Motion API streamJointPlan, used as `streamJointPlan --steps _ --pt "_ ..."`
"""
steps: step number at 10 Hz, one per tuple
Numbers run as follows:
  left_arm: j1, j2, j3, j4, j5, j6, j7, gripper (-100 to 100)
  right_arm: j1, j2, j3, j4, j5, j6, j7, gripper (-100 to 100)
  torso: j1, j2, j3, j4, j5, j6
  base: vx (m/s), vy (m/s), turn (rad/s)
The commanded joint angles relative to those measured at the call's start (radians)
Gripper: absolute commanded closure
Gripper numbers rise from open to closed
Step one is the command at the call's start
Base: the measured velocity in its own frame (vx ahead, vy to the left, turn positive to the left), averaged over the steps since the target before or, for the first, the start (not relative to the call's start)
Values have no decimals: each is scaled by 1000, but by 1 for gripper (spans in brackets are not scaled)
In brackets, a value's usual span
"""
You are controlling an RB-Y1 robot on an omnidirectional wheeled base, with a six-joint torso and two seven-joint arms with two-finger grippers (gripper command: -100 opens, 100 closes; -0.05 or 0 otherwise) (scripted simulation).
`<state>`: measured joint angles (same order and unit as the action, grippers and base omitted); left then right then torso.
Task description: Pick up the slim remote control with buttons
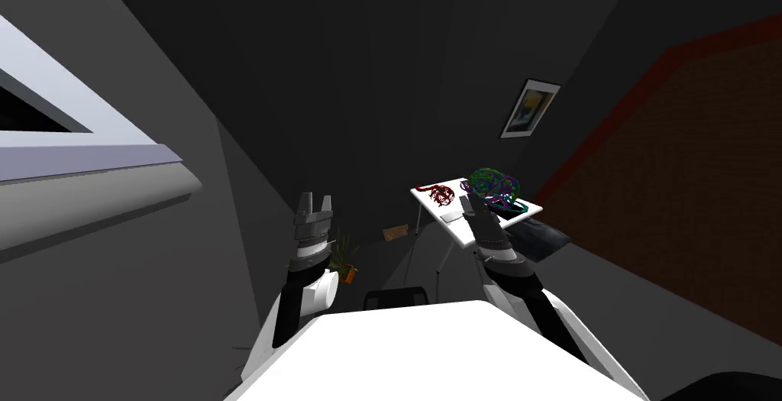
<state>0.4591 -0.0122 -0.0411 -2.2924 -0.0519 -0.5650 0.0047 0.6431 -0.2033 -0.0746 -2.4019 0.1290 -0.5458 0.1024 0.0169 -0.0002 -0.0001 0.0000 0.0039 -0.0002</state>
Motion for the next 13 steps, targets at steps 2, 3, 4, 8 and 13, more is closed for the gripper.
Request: streamJointPlan --steps 2,3,4,8,13 --pt "0 0 0 0 0 0 0 0 58 -37 -14 4 64 22 4 -100 0 -2 -1 0 0 0 56 201 66" --pt "0 0 0 0 0 0 0 0 98 -60 -24 3 101 36 9 -100 -6 -2 -1 -1 -1 0 59 138 81" --pt "0 0 0 0 0 0 0 0 131 -84 -34 4 129 51 14 -100 -7 -3 -1 -1 -1 0 81 201 165" --pt "0 0 0 0 0 0 0 0 225 -131 -57 8 234 82 30 -100 -9 0 0 0 -2 0 36 135 78" --pt "0 0 0 0 0 0 0 0 368 -207 -96 26 356 126 68 -100 -10 -2 -1 0 -2 0 72 110 112"
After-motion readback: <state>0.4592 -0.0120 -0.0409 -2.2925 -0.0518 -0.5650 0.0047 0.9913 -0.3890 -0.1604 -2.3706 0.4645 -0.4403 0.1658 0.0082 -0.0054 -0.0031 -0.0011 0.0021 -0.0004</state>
